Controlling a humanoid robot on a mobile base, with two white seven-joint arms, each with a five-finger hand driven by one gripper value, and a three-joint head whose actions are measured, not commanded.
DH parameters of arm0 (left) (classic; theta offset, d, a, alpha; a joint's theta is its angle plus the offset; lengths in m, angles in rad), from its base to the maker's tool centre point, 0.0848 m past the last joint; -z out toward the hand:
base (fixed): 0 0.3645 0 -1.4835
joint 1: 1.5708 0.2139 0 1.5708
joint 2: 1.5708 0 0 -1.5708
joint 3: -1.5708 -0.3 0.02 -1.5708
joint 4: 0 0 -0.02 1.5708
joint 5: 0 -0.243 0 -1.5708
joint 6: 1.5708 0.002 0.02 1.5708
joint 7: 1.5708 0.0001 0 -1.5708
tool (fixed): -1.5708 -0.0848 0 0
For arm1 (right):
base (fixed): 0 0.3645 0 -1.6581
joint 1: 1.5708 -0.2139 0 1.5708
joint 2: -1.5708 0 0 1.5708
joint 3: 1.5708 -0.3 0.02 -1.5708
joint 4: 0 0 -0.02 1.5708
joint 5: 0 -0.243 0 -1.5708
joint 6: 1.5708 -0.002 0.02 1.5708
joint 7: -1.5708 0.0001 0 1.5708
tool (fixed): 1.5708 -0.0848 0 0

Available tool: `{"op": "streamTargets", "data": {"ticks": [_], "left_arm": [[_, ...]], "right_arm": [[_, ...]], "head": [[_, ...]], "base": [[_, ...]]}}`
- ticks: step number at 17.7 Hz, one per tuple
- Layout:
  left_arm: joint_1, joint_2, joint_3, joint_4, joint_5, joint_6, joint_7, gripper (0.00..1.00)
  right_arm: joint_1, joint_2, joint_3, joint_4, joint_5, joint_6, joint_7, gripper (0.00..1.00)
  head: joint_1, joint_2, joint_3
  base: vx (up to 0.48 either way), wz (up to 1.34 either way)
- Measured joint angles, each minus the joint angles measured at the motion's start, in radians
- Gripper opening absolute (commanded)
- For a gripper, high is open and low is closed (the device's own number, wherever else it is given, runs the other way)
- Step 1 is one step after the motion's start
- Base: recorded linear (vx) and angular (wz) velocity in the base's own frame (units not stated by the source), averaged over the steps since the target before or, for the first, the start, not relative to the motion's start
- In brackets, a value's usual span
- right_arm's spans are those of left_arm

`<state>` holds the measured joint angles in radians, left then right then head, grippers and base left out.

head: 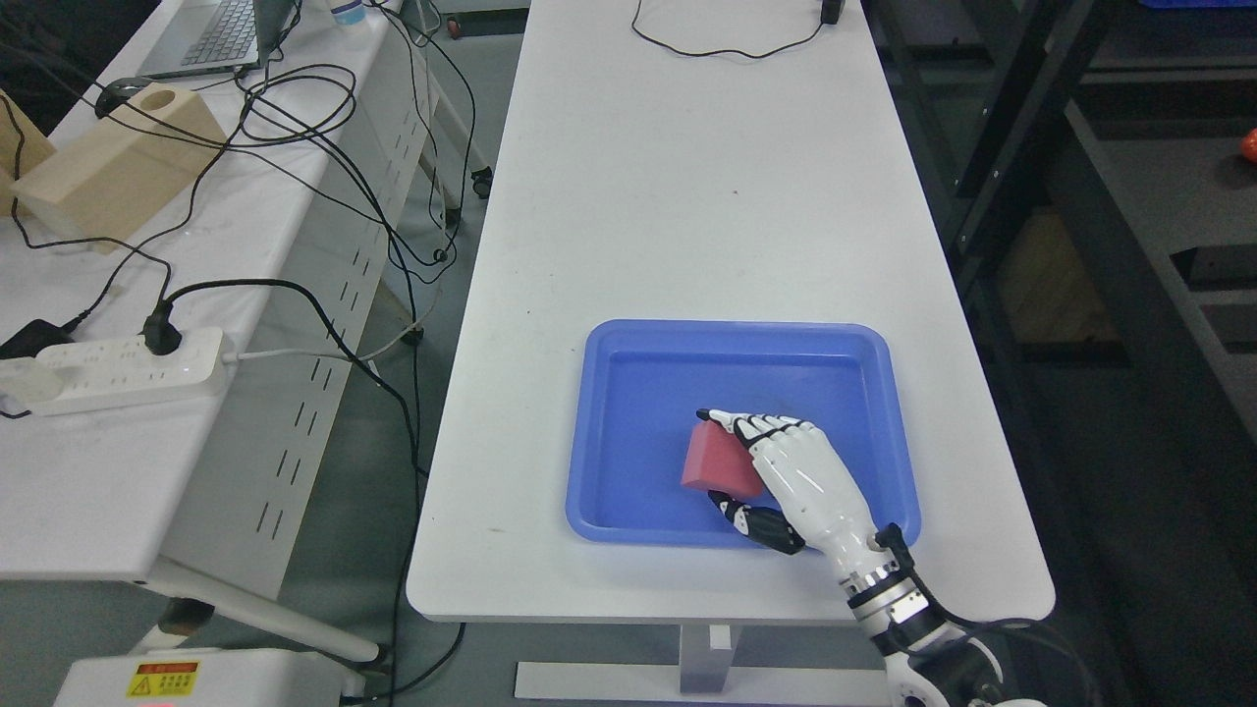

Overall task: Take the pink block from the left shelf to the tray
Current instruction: 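Lower the pink cube into the blue tray with the right hand, then open the right hand to release the cube in the tray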

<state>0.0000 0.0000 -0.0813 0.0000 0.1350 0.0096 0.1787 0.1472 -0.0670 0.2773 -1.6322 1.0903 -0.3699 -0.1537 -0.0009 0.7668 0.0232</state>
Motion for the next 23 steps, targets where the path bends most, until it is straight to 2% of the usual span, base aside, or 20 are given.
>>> {"op": "streamTargets", "data": {"ticks": [4, 10, 12, 13, 18, 23], "left_arm": [[0.0, 0.0, 0.0, 0.0, 0.0, 0.0, 0.0, 1.0], [0.0, 0.0, 0.0, 0.0, 0.0, 0.0, 0.0, 1.0], [0.0, 0.0, 0.0, 0.0, 0.0, 0.0, 0.0, 1.0], [0.0, 0.0, 0.0, 0.0, 0.0, 0.0, 0.0, 1.0], [0.0, 0.0, 0.0, 0.0, 0.0, 0.0, 0.0, 1.0], [0.0, 0.0, 0.0, 0.0, 0.0, 0.0, 0.0, 1.0]], "right_arm": [[-0.003, 0.003, -0.001, 0.0, -0.04, 0.055, 0.003, 0.64], [-0.005, 0.004, -0.007, -0.001, -0.116, 0.098, 0.013, 0.83], [-0.005, 0.005, -0.013, -0.001, -0.151, 0.101, 0.034, 0.91], [-0.005, 0.005, -0.016, -0.001, -0.176, 0.102, 0.06, 0.99], [-0.007, 0.006, -0.046, -0.002, -0.309, 0.106, 0.177, 1.0], [-0.01, 0.007, -0.105, -0.002, -0.44, 0.099, 0.228, 1.0]], "head": [[0.0, 0.0, 0.0], [0.0, 0.0, 0.0], [0.0, 0.0, 0.0], [0.0, 0.0, 0.0], [0.0, 0.0, 0.0], [0.0, 0.0, 0.0]], "base": [[0.0, 0.0], [0.0, 0.0], [0.0, 0.0], [0.0, 0.0], [0.0, 0.0], [0.0, 0.0]]}}
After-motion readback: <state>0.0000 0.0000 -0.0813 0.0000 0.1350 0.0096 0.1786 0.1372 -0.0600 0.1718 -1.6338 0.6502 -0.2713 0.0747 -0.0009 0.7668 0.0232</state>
